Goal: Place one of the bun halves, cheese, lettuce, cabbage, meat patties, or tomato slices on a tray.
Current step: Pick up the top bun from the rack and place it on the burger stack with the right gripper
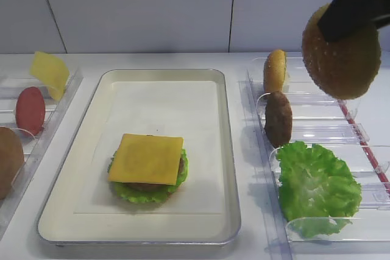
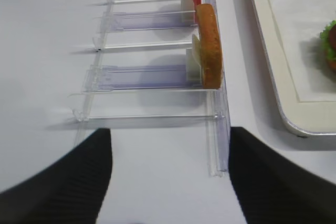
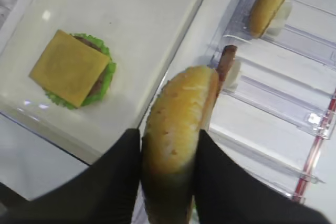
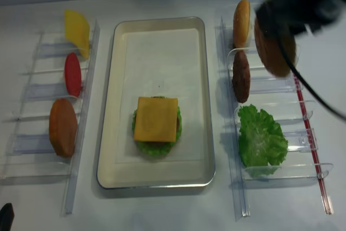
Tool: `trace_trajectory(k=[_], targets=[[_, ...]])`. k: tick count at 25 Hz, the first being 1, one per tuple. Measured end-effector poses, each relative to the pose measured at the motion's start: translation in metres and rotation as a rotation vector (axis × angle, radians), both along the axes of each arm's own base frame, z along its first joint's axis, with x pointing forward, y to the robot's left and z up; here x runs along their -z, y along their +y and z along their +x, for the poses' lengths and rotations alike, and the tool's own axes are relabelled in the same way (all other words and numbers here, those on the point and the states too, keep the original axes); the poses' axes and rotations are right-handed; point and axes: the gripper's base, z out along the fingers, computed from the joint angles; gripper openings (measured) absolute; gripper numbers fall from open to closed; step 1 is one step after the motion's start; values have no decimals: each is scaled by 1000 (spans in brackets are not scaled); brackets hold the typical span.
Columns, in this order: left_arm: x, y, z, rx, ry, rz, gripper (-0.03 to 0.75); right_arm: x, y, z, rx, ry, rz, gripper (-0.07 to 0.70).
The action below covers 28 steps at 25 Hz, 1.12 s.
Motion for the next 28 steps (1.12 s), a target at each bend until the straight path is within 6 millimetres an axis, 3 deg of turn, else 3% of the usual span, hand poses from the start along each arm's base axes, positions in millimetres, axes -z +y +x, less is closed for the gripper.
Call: trace_trajectory(k=[5, 10, 17, 28], targets=[[0, 0, 0, 0, 0, 0, 477, 2, -4, -37, -6, -48, 168, 280], [0, 0, 0, 0, 0, 0, 475, -1, 9, -41, -48, -33, 354, 280], [0, 0, 0, 0, 0, 0, 475, 7, 45, -12, -207, 58, 609, 280], [0, 0, 0, 0, 0, 0, 474, 65, 86, 46, -334, 282, 848, 280]])
